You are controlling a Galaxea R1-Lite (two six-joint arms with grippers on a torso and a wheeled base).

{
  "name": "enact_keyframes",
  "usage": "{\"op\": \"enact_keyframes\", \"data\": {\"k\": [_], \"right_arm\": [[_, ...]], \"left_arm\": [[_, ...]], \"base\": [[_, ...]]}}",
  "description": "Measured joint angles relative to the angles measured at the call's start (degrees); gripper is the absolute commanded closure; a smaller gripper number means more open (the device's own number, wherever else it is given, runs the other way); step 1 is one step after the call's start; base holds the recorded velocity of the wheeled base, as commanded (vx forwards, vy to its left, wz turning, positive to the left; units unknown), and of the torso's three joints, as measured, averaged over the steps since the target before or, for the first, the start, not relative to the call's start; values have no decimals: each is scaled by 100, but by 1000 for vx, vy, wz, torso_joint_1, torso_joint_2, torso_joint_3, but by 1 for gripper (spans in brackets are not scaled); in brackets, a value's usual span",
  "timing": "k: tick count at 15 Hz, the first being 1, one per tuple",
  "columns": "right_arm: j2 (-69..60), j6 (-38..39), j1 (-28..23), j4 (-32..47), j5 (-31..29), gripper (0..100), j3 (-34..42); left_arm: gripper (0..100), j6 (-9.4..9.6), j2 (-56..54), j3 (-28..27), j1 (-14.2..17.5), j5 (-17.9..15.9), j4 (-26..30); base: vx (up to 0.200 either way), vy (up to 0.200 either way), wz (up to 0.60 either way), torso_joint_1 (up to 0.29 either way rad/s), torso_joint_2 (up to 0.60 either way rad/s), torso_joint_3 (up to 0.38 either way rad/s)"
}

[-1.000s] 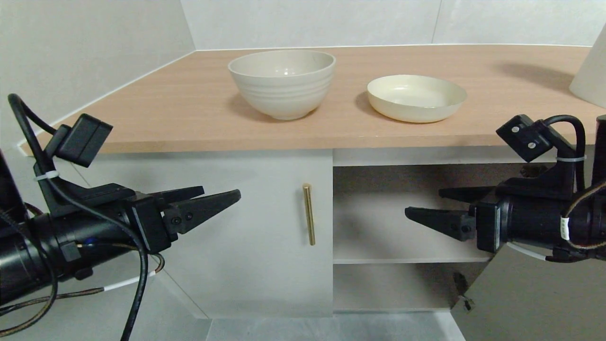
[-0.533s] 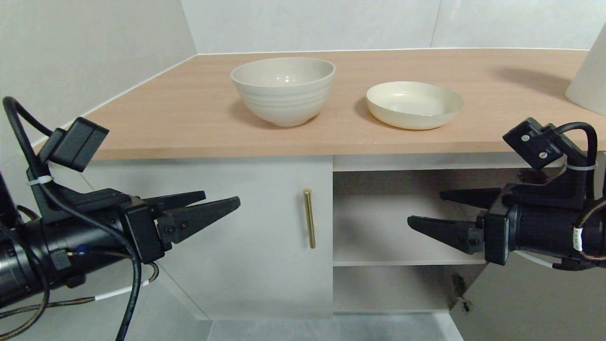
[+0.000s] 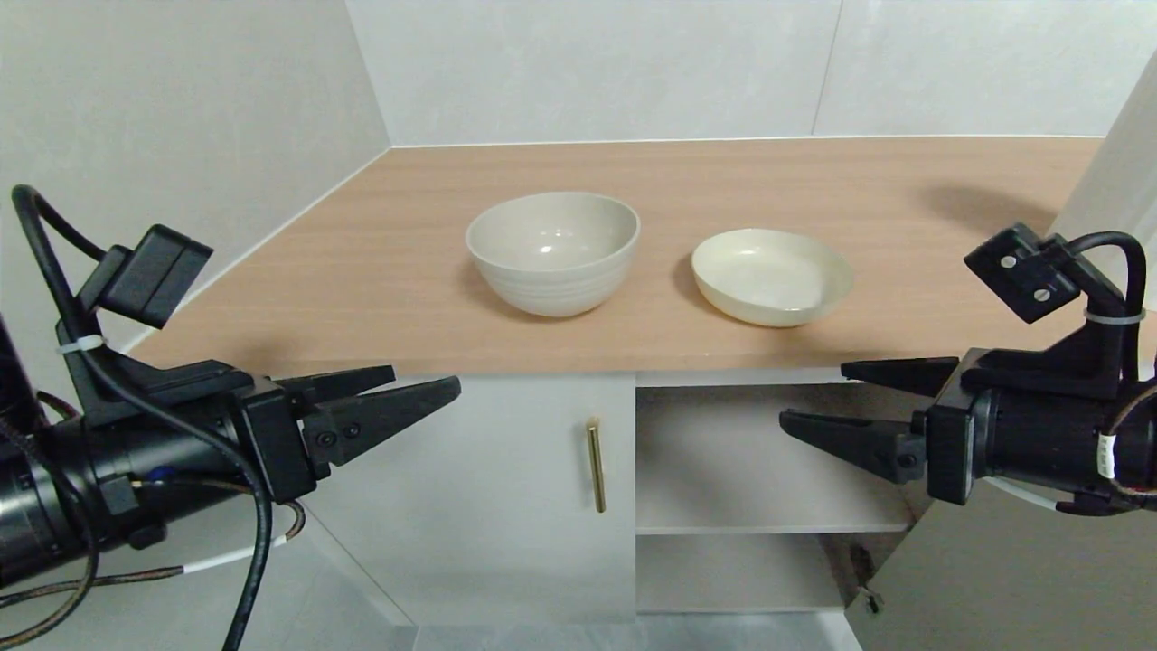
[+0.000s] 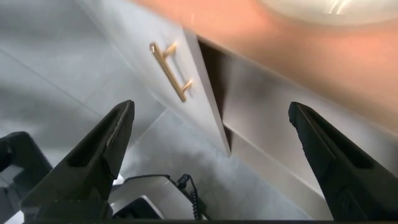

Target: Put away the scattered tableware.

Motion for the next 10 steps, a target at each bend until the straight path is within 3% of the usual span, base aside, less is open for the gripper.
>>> {"op": "enact_keyframes", "data": {"k": [7, 10], "right_arm": [[112, 2, -30, -158, -12, 0, 4], [243, 2, -133, -646, -78, 0, -5]], "left_arm": [[0, -35, 38, -46, -2, 2, -2], [0, -433, 61, -410, 0, 2, 77]], "base": [[0, 0, 0, 176, -428, -251], [0, 0, 0, 31, -63, -34]]}}
